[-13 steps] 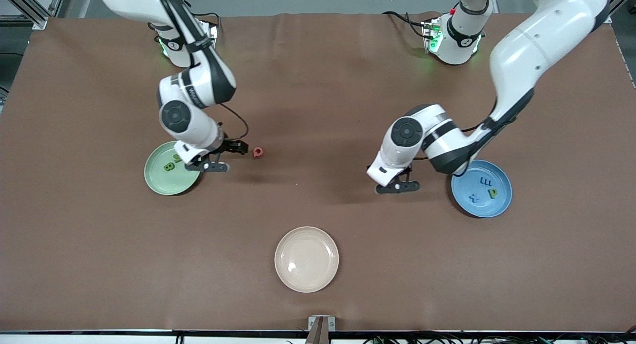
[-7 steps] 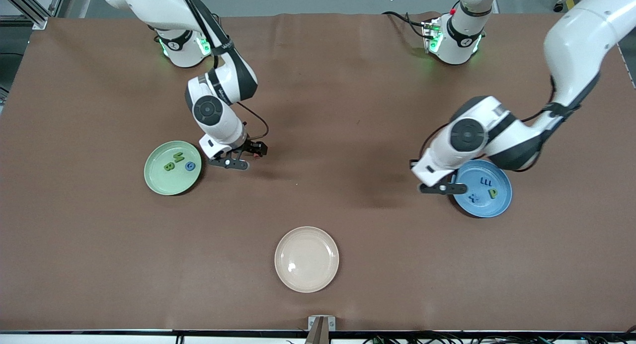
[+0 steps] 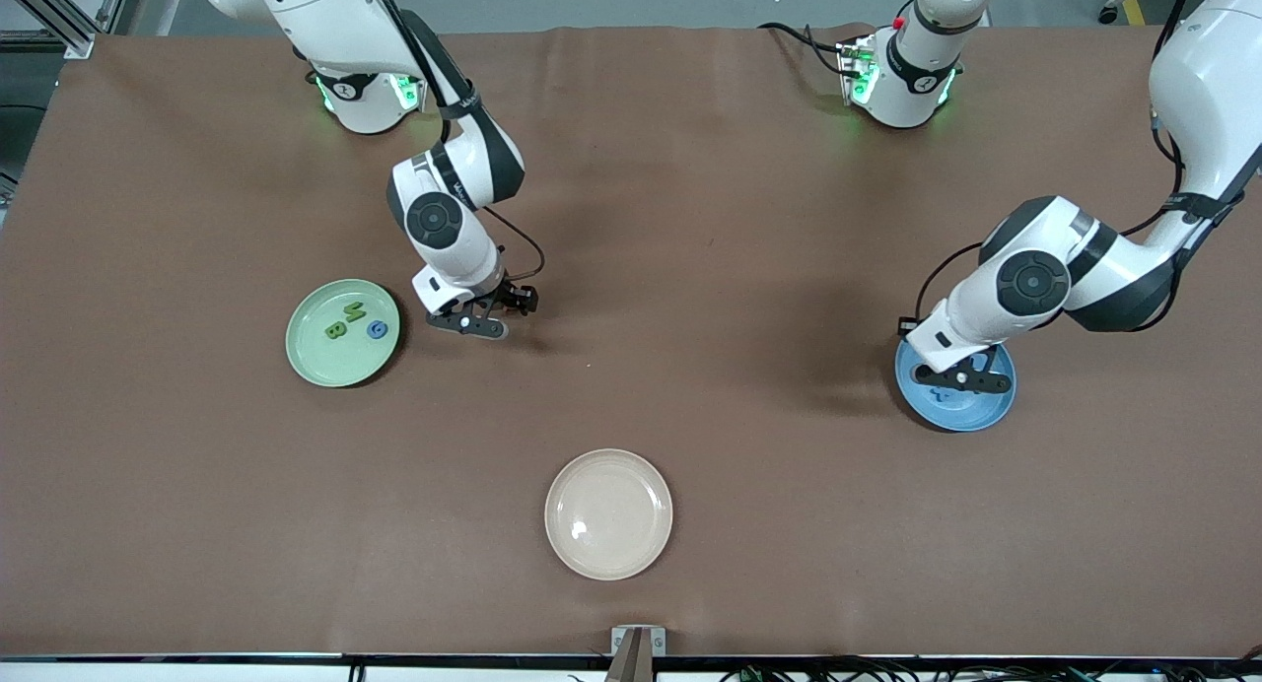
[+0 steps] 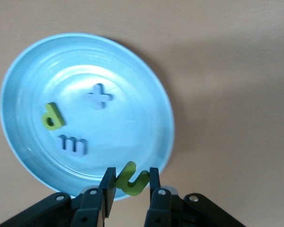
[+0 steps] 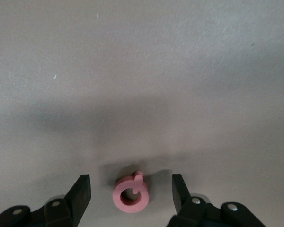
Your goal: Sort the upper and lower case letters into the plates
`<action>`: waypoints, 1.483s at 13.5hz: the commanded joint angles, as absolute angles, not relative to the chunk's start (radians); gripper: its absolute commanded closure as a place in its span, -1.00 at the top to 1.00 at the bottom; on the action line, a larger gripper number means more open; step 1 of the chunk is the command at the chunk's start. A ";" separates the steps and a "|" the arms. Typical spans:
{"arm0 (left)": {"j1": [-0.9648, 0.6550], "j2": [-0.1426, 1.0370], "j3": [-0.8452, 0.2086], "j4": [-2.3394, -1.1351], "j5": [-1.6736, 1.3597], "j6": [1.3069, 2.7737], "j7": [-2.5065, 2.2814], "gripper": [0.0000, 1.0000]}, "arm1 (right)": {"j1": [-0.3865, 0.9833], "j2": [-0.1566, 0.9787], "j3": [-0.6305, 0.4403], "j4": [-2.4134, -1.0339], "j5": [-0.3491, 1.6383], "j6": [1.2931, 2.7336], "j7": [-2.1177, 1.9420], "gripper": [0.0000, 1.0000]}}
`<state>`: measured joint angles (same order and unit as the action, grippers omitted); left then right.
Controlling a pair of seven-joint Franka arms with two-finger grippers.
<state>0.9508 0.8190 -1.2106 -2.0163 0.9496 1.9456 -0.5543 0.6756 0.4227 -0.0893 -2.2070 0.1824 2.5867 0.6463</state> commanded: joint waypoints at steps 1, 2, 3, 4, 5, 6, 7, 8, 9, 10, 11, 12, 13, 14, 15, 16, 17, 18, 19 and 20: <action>0.959 0.824 -1.163 -2.036 0.994 2.018 -0.512 -0.62 | 0.710 0.426 -0.100 -2.220 0.179 2.608 0.696 0.56; 0.959 0.825 -1.141 -2.042 1.014 2.038 -0.508 -0.62 | 0.713 0.425 -0.100 -2.223 0.179 2.606 0.696 0.51; 0.959 0.827 -1.126 -2.048 1.028 2.051 -0.500 -0.62 | 0.715 0.425 -0.100 -2.230 0.179 2.609 0.696 0.46; 0.957 0.828 -1.112 -2.055 1.031 2.063 -0.500 -0.62 | 0.713 0.425 -0.100 -2.232 0.179 2.611 0.696 0.43; 0.956 0.827 -1.103 -2.063 1.031 2.080 -0.500 -0.62 | 0.713 0.425 -0.100 -2.233 0.179 2.611 0.696 0.35; 0.954 0.828 -1.095 -2.069 1.031 2.086 -0.500 -0.62 | 0.713 0.425 -0.100 -2.233 0.179 2.609 0.695 0.26; 0.953 0.828 -1.085 -2.077 1.032 2.088 -0.500 -0.62 | 0.713 0.425 -0.100 -2.233 0.179 2.609 0.695 0.14; 0.953 0.830 -1.080 -2.079 1.032 2.091 -0.500 -0.60 | 0.713 0.425 -0.100 -2.233 0.179 2.611 0.695 -0.01; 0.953 0.830 -1.072 -2.082 1.034 2.100 -0.500 -0.59 | 0.713 0.425 -0.100 -2.233 0.179 2.609 0.695 -0.20; 0.953 0.830 -1.066 -2.086 1.043 2.112 -0.500 -0.59 | 0.713 0.425 -0.100 -2.233 0.179 2.608 0.695 -0.40; 0.953 0.831 -1.066 -2.089 1.045 2.121 -0.500 -0.59 | 0.713 0.425 -0.100 -2.233 0.179 2.608 0.695 -0.72; 0.953 0.831 -1.063 -2.091 1.046 2.123 -0.500 -0.59 | 0.710 0.425 -0.100 -2.232 0.179 2.606 0.695 -0.94; 0.953 0.831 -1.058 -2.091 1.046 2.125 -0.500 -0.56 | 0.701 0.423 -0.100 -2.230 0.179 2.596 0.695 -0.99; 0.953 0.831 -1.060 -2.091 1.046 2.125 -0.500 -0.54 | 0.687 0.411 -0.103 -2.227 0.179 2.591 0.683 -0.99; 0.953 0.831 -1.058 -2.091 1.046 2.126 -0.500 -0.49 | 0.669 0.402 -0.103 -2.220 0.179 2.562 0.675 -0.99; 0.953 0.830 -1.058 -2.089 1.046 2.126 -0.500 -0.24 | 0.648 0.384 -0.106 -2.197 0.175 2.501 0.645 -0.99; 0.953 0.828 -1.060 -2.088 1.045 2.126 -0.499 0.22 | 0.608 0.373 -0.107 -2.171 0.175 2.426 0.564 -0.99; 0.953 0.824 -1.061 -2.085 1.045 2.125 -0.496 0.79 | 0.565 0.353 -0.107 -2.157 0.175 2.387 0.495 -0.99; 0.953 0.819 -1.066 -2.080 1.042 2.123 -0.502 1.00 | 0.516 0.333 -0.107 -2.152 0.175 2.352 0.406 -0.99; 0.953 0.816 -1.074 -2.077 1.040 2.123 -0.514 1.00 | 0.474 0.316 -0.107 -2.145 0.175 2.321 0.318 -0.99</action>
